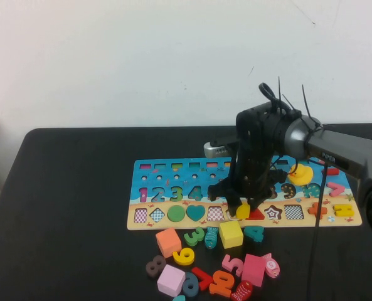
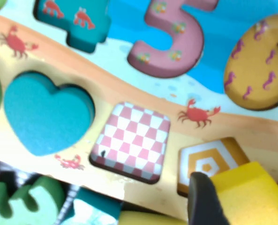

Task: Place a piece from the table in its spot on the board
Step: Place the "Pentagon" into the hole of the Pentagon

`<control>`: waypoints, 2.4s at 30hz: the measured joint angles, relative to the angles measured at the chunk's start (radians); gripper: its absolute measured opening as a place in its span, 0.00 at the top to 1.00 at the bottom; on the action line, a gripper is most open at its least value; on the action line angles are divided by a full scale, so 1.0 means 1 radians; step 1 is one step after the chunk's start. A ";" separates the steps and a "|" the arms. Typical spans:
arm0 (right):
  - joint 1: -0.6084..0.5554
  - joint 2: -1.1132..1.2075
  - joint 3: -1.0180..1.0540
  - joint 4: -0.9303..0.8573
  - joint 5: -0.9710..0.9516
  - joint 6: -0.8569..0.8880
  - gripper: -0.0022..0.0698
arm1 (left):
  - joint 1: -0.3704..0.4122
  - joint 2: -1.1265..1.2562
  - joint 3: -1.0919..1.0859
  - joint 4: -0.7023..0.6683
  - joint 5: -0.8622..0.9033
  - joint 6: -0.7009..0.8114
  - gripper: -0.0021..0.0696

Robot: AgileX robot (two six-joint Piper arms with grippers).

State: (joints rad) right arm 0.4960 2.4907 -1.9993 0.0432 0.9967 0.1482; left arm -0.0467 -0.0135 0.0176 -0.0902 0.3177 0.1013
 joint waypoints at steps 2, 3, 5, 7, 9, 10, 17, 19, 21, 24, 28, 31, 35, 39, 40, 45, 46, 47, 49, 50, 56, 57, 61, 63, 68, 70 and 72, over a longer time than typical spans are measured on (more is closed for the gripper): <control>0.000 0.000 0.000 0.000 -0.007 0.002 0.45 | 0.000 0.000 0.000 0.000 0.000 0.000 0.97; 0.000 0.000 0.000 0.000 -0.009 0.001 0.45 | 0.000 0.000 0.000 0.000 0.000 0.000 0.97; 0.000 0.000 0.000 0.005 -0.020 0.001 0.45 | 0.000 0.000 0.000 0.000 0.000 0.000 0.97; 0.000 0.000 0.000 0.009 -0.033 0.001 0.45 | 0.000 0.000 0.000 0.000 0.000 0.000 0.97; 0.000 0.000 0.000 0.011 -0.043 0.001 0.45 | 0.000 0.000 0.000 0.000 0.000 0.000 0.97; 0.002 0.002 0.000 0.011 -0.045 0.001 0.45 | 0.000 0.000 0.000 0.000 0.000 0.000 0.97; 0.031 0.002 0.000 0.007 -0.065 -0.002 0.45 | 0.000 0.000 0.000 0.000 0.000 -0.002 0.97; 0.038 0.002 0.000 0.007 -0.067 0.003 0.45 | 0.000 0.000 0.000 0.000 0.000 -0.002 0.97; 0.040 0.002 0.000 -0.001 -0.067 0.013 0.45 | 0.000 0.000 0.000 0.000 0.000 -0.002 0.97; 0.040 0.002 0.000 -0.027 -0.063 0.026 0.45 | 0.000 0.000 0.000 0.000 0.000 -0.002 0.97; 0.040 0.002 0.000 -0.036 -0.051 0.030 0.45 | 0.000 0.000 0.000 0.000 0.000 -0.002 0.97; 0.040 0.002 0.000 -0.036 -0.045 0.031 0.45 | 0.000 0.000 0.000 0.000 0.000 -0.002 0.97; 0.040 0.002 0.000 -0.036 -0.041 0.043 0.45 | 0.000 0.000 0.000 0.000 0.000 -0.002 0.97; 0.040 0.002 0.000 -0.043 -0.034 0.047 0.45 | 0.000 0.000 0.000 0.000 0.000 -0.002 0.97; 0.040 0.002 0.000 -0.043 -0.032 0.050 0.45 | 0.000 0.000 0.000 0.000 0.000 -0.002 0.97; 0.040 0.002 0.000 -0.062 -0.019 0.050 0.45 | 0.000 0.000 0.000 0.000 0.000 -0.002 0.97; 0.040 0.002 0.000 -0.062 -0.018 0.050 0.45 | 0.000 0.000 0.000 0.000 0.000 -0.002 0.97; 0.040 0.002 0.000 -0.062 -0.015 0.050 0.44 | 0.000 0.000 0.000 0.000 0.000 -0.002 0.97; 0.040 0.002 0.000 -0.062 -0.015 0.050 0.40 | 0.000 0.000 0.000 0.000 0.000 0.000 0.97; 0.040 0.002 0.000 -0.062 -0.015 0.050 0.37 | 0.000 0.000 0.000 0.000 0.000 0.000 0.97; 0.040 0.002 0.000 -0.062 -0.013 0.068 0.26 | 0.000 0.000 0.000 0.000 0.000 0.000 0.97; 0.040 0.002 0.000 -0.062 -0.013 0.069 0.26 | 0.000 0.000 0.000 0.000 0.000 0.000 0.97; 0.040 0.003 -0.010 -0.062 -0.002 0.069 0.25 | 0.000 0.000 0.000 0.000 0.000 0.000 0.97; 0.040 0.003 -0.021 -0.062 0.000 0.069 0.25 | 0.000 0.000 0.000 0.000 0.000 0.000 0.97; 0.040 -0.001 -0.049 -0.029 0.002 0.033 0.32 | 0.000 0.000 0.000 0.000 0.000 0.000 0.97; 0.040 -0.016 -0.050 -0.009 0.000 0.001 0.42 | 0.000 0.000 0.000 0.000 0.000 0.000 0.97; 0.040 -0.039 -0.050 0.000 0.002 -0.024 0.56 | 0.000 0.000 0.000 0.000 0.000 0.000 0.97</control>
State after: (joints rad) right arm 0.5356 2.4517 -2.0495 0.0433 0.9992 0.1245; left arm -0.0467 -0.0135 0.0176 -0.0902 0.3177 0.1013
